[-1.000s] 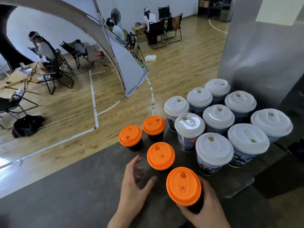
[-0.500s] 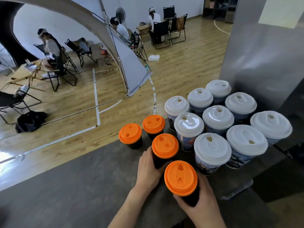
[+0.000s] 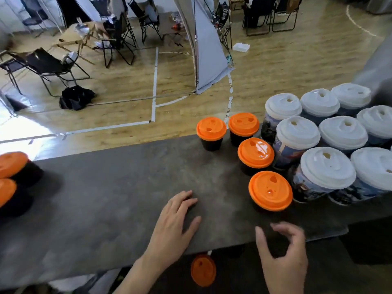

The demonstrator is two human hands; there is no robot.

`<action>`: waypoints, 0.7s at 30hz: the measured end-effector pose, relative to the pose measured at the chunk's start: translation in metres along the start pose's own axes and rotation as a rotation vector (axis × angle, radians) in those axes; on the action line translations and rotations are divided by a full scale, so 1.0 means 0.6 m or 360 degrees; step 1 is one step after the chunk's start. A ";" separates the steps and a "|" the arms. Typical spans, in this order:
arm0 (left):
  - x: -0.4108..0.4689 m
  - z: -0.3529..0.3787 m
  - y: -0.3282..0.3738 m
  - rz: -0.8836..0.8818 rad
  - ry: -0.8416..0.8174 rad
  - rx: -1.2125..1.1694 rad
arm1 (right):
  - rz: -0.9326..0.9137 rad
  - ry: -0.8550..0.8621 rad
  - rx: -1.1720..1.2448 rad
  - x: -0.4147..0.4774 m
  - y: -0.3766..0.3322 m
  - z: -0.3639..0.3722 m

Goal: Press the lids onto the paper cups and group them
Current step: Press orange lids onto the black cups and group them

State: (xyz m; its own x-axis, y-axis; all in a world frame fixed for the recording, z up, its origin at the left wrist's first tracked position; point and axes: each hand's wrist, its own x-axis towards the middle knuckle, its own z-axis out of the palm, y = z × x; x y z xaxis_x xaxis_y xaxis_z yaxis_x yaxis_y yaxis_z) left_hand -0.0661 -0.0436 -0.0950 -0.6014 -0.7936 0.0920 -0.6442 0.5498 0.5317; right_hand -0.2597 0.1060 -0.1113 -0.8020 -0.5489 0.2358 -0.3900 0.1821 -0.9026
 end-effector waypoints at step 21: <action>-0.337 -0.438 -0.413 -0.0436 0.1221 0.0574 | -0.0759 -0.1457 0.0048 -0.320 -0.354 0.496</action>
State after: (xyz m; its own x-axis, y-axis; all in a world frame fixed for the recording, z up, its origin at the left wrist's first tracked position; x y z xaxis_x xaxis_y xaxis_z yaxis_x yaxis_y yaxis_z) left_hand 0.3393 -0.0877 -0.0244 -0.0061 -0.7940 0.6079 -0.9064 0.2612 0.3320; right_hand 0.1116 -0.0700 -0.0721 0.0897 -0.9717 0.2187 -0.5558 -0.2310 -0.7986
